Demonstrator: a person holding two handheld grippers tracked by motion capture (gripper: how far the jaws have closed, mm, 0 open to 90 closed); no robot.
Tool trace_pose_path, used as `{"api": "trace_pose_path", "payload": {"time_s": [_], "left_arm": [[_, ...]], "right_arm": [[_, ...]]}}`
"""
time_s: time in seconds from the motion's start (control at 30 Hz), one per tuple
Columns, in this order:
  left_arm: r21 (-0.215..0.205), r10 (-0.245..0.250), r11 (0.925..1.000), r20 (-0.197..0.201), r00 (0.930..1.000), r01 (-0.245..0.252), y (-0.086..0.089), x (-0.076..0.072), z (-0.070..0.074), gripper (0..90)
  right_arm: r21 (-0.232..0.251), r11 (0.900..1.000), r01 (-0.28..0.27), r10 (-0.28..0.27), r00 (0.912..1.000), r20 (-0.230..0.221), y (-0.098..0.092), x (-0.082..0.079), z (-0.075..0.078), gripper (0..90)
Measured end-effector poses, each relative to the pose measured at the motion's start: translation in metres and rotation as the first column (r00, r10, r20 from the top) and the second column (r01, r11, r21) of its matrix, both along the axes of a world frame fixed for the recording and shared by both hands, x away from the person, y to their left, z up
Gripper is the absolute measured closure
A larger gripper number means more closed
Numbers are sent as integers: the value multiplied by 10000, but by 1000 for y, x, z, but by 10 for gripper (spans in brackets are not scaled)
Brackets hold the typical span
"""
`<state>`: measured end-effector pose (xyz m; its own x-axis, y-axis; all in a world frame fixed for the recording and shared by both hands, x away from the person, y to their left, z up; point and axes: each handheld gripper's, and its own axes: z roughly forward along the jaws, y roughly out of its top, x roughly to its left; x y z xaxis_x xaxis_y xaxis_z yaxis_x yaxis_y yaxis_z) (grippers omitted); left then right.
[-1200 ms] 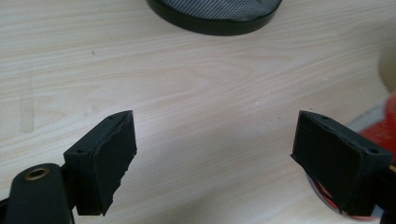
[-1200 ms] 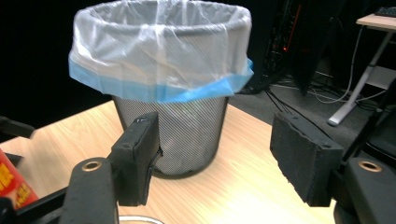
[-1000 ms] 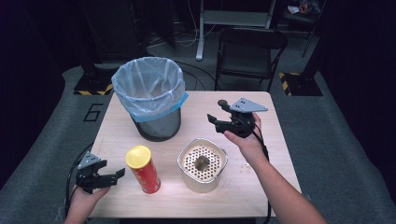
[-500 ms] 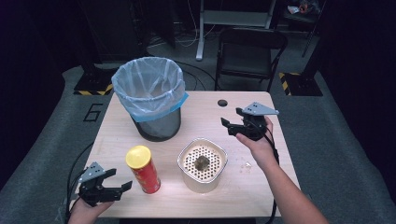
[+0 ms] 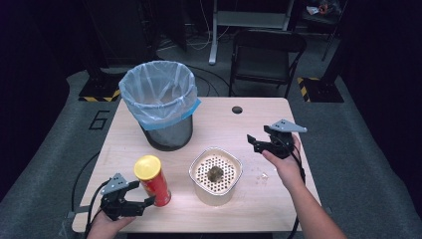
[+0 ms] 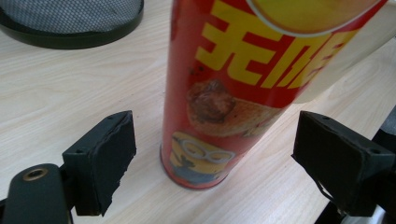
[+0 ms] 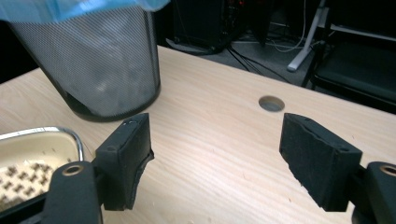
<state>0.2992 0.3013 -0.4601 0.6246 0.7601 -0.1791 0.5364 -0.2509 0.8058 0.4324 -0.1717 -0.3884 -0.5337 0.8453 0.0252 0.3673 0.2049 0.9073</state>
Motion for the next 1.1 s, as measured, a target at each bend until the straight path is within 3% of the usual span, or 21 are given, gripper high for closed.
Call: {"api": "trace_pose_path", "payload": {"time_s": [0.07,0.23,0.33,0.5,0.87,0.9,1.1], "left_arm": [[189,-39,9998,50,10000,38,-5,2,-2,126],[-166,139,9998,172,9998,-136,-10,5,-6,127],[-66,-17,10000,181,9998,19,-10,7,-7,132],[-245,14,9997,309,9995,-7,-12,8,-10,139],[-362,-40,9993,410,9992,55,-15,11,-14,160],[-436,63,9990,599,9982,-37,-17,11,-15,162],[-432,-14,9991,672,9977,43,-20,14,-16,171]], "right_arm": [[-58,9999,124,-124,9999,-71,-4,-3,-6,241],[-125,9991,404,-408,9985,-353,-16,-10,-26,240],[-281,9981,545,-554,9979,-328,-20,-13,-31,240],[-397,9958,825,-834,9962,-239,-27,-18,-40,241],[-500,9935,1026,-1050,9933,-483,-30,-24,-63,241],[-500,9933,1040,-1062,9933,-451,-31,-25,-64,241],[-469,9931,1072,-1097,9925,-535,-31,-29,-73,241]]}}
